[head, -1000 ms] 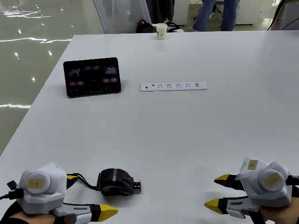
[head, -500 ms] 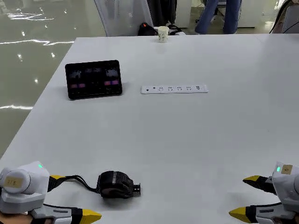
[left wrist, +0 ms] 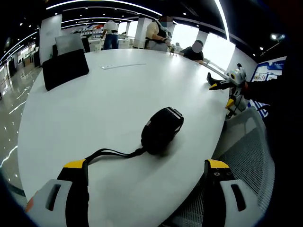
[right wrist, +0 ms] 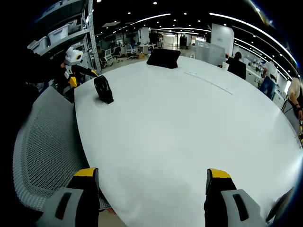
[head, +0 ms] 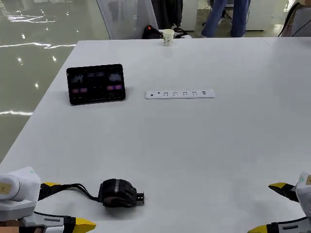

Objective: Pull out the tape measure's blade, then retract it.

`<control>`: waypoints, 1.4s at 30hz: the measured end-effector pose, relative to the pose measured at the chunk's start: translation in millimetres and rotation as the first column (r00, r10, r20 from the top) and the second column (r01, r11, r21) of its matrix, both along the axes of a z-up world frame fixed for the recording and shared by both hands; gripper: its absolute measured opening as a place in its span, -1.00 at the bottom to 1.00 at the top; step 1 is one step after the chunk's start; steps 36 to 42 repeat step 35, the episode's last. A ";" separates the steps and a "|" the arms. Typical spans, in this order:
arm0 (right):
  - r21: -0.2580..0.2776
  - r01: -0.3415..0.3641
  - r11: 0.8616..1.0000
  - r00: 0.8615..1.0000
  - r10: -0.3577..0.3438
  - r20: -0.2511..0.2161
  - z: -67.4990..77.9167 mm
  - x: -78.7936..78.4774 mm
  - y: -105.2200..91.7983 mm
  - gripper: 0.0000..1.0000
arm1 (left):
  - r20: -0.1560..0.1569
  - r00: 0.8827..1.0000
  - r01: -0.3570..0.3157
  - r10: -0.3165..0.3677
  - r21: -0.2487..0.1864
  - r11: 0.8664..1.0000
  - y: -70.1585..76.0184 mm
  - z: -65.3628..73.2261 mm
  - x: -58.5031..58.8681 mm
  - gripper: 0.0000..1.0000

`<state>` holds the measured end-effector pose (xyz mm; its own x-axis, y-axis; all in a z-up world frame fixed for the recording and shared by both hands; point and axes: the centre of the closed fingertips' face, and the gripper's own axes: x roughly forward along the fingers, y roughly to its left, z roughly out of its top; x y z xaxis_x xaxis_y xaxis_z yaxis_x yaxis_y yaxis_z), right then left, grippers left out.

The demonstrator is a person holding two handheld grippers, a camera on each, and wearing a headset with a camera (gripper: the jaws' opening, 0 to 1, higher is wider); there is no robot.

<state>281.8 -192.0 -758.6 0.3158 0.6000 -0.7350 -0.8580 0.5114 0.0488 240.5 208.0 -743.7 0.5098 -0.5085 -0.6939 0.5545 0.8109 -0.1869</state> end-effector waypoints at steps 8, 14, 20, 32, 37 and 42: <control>0.037 0.001 0.999 1.000 -0.001 -0.008 9.3 0.1 1.9 0.98 | 0.005 1.000 0.005 -0.005 0.001 1.000 -0.6 1.1 2.2 0.98; 0.017 0.001 1.000 1.000 -0.001 -0.011 3.9 -2.0 -6.5 0.98 | 0.034 0.999 -0.004 0.004 0.018 1.000 1.5 -0.4 4.3 0.98; 0.023 0.015 1.000 1.000 -0.014 -0.023 0.7 -2.7 -11.0 0.98 | 0.016 1.000 -0.002 0.002 0.008 1.000 -0.9 -3.0 -0.1 0.98; 0.015 0.008 1.000 1.000 -0.007 -0.017 -0.5 -2.3 -11.8 0.98 | 0.018 1.000 0.004 -0.004 0.006 1.000 -3.5 -1.6 1.7 0.98; 0.017 0.010 1.000 1.000 -0.009 -0.016 0.0 -1.8 -11.3 0.98 | 0.018 1.000 0.003 -0.003 0.007 1.000 -3.0 -0.9 2.1 0.98; 0.017 0.010 1.000 1.000 -0.009 -0.016 0.0 -1.8 -11.3 0.98 | 0.018 1.000 0.003 -0.003 0.007 1.000 -3.0 -0.9 2.1 0.98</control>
